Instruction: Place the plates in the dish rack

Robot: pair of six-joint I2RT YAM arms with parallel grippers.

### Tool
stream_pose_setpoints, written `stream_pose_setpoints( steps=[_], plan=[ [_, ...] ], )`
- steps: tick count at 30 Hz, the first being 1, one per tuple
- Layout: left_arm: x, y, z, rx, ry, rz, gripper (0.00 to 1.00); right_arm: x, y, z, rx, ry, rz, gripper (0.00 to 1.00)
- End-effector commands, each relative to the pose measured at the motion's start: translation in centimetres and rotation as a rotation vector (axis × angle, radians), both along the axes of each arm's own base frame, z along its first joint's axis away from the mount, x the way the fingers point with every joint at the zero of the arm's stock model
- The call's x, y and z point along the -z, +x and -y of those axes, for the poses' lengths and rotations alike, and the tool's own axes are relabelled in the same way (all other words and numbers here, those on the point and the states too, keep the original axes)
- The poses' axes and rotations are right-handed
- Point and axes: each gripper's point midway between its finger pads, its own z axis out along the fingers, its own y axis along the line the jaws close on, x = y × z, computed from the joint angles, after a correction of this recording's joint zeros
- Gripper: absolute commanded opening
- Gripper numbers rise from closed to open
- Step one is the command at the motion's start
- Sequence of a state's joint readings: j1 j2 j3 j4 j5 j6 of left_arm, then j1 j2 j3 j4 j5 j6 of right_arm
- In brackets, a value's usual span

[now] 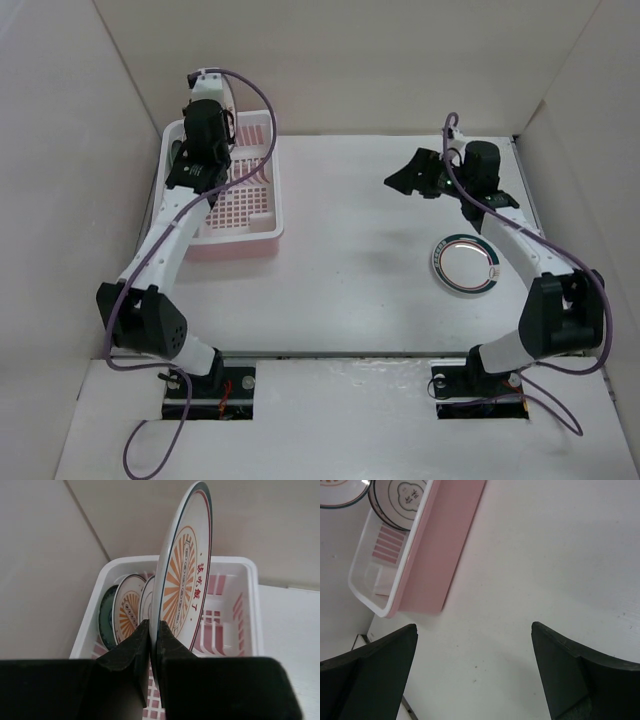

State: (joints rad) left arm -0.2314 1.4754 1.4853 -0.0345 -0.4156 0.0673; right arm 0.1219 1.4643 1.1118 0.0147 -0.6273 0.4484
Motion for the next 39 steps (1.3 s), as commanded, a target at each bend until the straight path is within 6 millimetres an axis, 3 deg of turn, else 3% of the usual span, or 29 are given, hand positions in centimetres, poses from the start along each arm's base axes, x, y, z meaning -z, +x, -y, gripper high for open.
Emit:
stream_pose_setpoints(
  steps=[1,7,8,14,19,21,22,27,39],
  plan=[
    [-2.1,2.0,-1.8,-0.066,0.036,0.097,0.0,-1.2,0.6,-1.0,-0.033,-0.002,0.047,1.0],
    [0.8,4.6,-1.6,-0.065,0.047,0.047,0.0,-1.6,0.1,-1.7,-0.056,-0.006,0.064,1.0],
    [0.8,4.6,-1.8,-0.077,0.049,0.047,0.0,-1.6,0.1,-1.7,-0.056,-0.006,0.064,1.0],
    [5.5,5.3,-2.0,-0.099,0.061,-0.025,0.0,-1.6,-0.1,-2.1,-0.067,-0.012,0.071,1.0],
    [6.7,5.6,-2.5,-0.144,0.063,-0.033,0.0,-1.6,-0.1,-2.1,-0.067,-0.012,0.071,1.0],
    [8.1,5.9,-2.4,-0.145,0.062,-0.065,0.0,-1.6,-0.1,-2.1,-0.067,-0.012,0.071,1.0],
    [7.7,6.0,-2.4,-0.146,0.051,-0.054,0.0,-1.6,-0.1,-2.1,-0.067,-0.012,0.071,1.0],
    [11.0,6.5,-1.6,-0.149,0.077,-0.123,0.0,-1.6,-0.1,-2.1,-0.067,-0.012,0.071,1.0],
    [13.8,6.8,-1.2,-0.154,0.089,-0.174,0.0,-1.6,-0.1,-2.0,-0.069,-0.019,0.077,1.0]
  ],
)
